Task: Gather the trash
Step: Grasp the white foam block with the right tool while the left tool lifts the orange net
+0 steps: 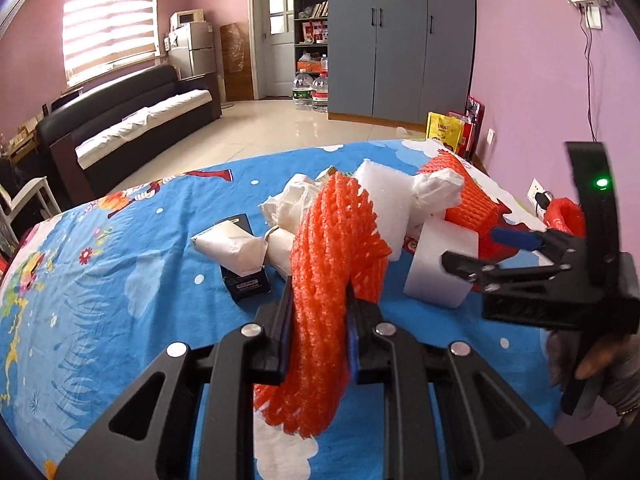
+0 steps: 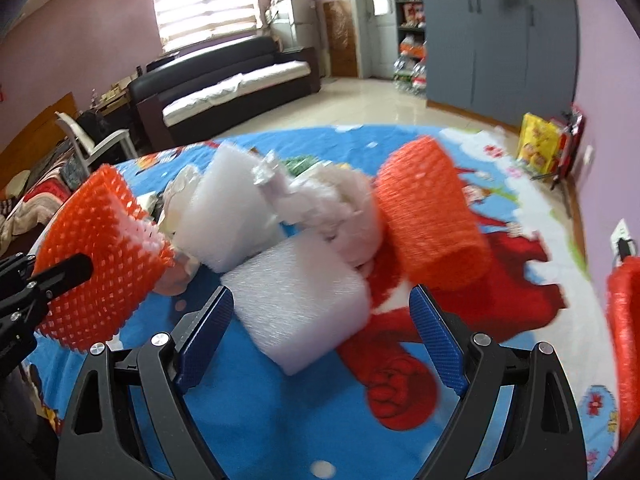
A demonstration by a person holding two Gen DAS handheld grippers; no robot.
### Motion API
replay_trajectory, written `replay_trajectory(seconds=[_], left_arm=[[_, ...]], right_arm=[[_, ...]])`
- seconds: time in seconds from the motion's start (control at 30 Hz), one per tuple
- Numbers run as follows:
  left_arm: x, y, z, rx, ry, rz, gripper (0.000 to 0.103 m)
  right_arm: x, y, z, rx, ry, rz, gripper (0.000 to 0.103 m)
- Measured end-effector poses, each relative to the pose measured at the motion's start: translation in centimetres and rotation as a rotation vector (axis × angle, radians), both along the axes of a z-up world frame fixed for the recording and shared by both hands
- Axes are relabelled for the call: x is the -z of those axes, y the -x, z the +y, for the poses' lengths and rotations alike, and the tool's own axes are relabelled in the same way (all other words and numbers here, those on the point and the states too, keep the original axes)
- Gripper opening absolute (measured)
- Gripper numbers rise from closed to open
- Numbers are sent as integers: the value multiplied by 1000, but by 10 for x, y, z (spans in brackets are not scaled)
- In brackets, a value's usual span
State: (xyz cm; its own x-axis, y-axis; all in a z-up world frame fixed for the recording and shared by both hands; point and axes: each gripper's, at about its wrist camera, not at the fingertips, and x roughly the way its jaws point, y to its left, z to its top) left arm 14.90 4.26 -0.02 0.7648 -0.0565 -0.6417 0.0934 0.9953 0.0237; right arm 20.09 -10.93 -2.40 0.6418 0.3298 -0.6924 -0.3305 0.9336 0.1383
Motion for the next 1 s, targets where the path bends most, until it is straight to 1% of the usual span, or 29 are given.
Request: replay_trajectory(seconds=[0.03, 0.1, 0.2, 0.27, 0.33, 0.47, 0.6, 0.73, 0.87, 1.0], left_arm=[[0, 0, 1, 1, -2, -2, 20], [0, -1, 2, 1, 3, -4, 21], [1, -1, 4, 3, 27, -2, 20], [0, 0, 3, 5, 34, -7, 20], [-2, 0, 2, 7, 42, -13, 20], [-6, 3, -4, 22, 51, -33, 20], [-7, 5, -19, 60, 51, -43, 20], [-8, 4, -38, 90, 51, -48, 20], [-8, 0, -66, 140, 48, -59, 21], [-9, -5, -106, 220, 37, -87, 21]], right_arm=[[3, -3, 5, -5, 10, 6, 84], [4, -6, 10, -14, -14, 15, 84], [5, -8, 18, -24, -18, 20, 84], [4, -4, 21, -40, -23, 12, 78], [1, 3, 22, -53, -1, -13, 76], [-7, 15, 13, -55, -8, -44, 74], [-17, 26, -4, -37, -4, -73, 74], [-26, 34, -36, 22, -5, -92, 74], [-34, 40, -77, 112, -13, -111, 74], [-41, 46, -125, 226, -25, -131, 74]])
